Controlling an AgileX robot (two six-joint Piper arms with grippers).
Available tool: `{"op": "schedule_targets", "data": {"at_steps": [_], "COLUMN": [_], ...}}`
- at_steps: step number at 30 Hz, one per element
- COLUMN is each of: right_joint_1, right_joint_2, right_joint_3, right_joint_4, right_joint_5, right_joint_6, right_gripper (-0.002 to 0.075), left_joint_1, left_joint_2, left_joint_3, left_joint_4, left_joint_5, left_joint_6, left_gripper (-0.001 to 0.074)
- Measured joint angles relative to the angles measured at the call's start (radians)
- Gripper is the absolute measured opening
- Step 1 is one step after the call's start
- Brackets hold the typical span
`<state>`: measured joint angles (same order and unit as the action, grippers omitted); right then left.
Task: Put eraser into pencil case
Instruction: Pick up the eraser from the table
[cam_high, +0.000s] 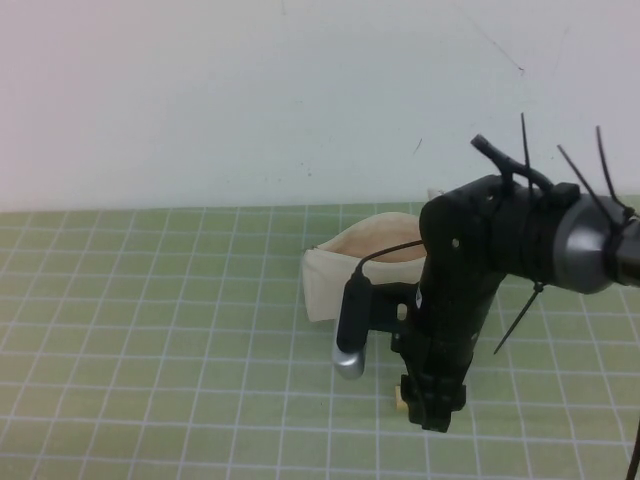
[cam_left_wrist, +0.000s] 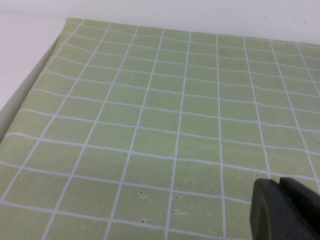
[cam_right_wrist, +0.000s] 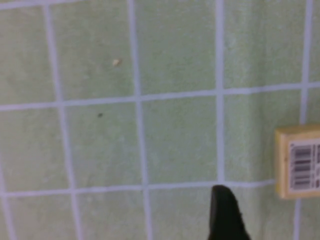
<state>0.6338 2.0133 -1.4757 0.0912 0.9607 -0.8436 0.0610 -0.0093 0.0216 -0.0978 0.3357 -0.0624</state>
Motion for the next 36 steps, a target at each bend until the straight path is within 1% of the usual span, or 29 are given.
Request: {"op": "schedule_targets", "data": {"at_steps": [4,11,14,17,20,22,26,31,33,36], "right_joint_1": [0.000,0.000,0.000,0.000,0.000,0.000,0.000,0.000,0.000,0.000], "right_joint_2": [0.028,0.067,0.087,0.100,0.100,0.096,0.060,-0.088,-0.142,-0.200], "right_joint_3": [-0.001,-0.011,-0.011,-0.013,-0.013,-0.013,-0.013,-0.013,-0.013,-0.013], "right_joint_4": [-0.025,-0.052,-0.059,-0.059,-0.059,-0.059,-0.050,-0.032,-0.032,-0.070], "right_joint_5": [-0.050,-0.114,-0.118,-0.110,-0.103,-0.094,-0.067,-0.050,-0.075,-0.182], "right_joint_6": [0.002,0.005,0.005,0.005,0.005,0.009,0.050,0.083,0.089,0.150], "right_gripper": [0.0397,0.0395,0.0374,0.0337,0.0272,0.0212,0.0209,0.0209,0.0209,0.0209], "left_joint_1": [0.000,0.000,0.000,0.000,0.000,0.000,0.000,0.000,0.000,0.000], "left_joint_2": [0.000,0.000,0.000,0.000,0.000,0.000,0.000,0.000,0.000,0.000], "left_joint_3": [0.000,0.000,0.000,0.000,0.000,0.000,0.000,0.000,0.000,0.000], "left_joint_4": [0.000,0.000,0.000,0.000,0.000,0.000,0.000,0.000,0.000,0.000], "left_joint_5": [0.000,0.000,0.000,0.000,0.000,0.000,0.000,0.000,0.000,0.000], "left_joint_6": [0.000,0.000,0.000,0.000,0.000,0.000,0.000,0.000,0.000,0.000], "left_gripper": [-0.0003,-0.0003,-0.0003,-0.0003,-0.0003,-0.0003,-0.0003,-0.0003,-0.0003,-0.0003]}}
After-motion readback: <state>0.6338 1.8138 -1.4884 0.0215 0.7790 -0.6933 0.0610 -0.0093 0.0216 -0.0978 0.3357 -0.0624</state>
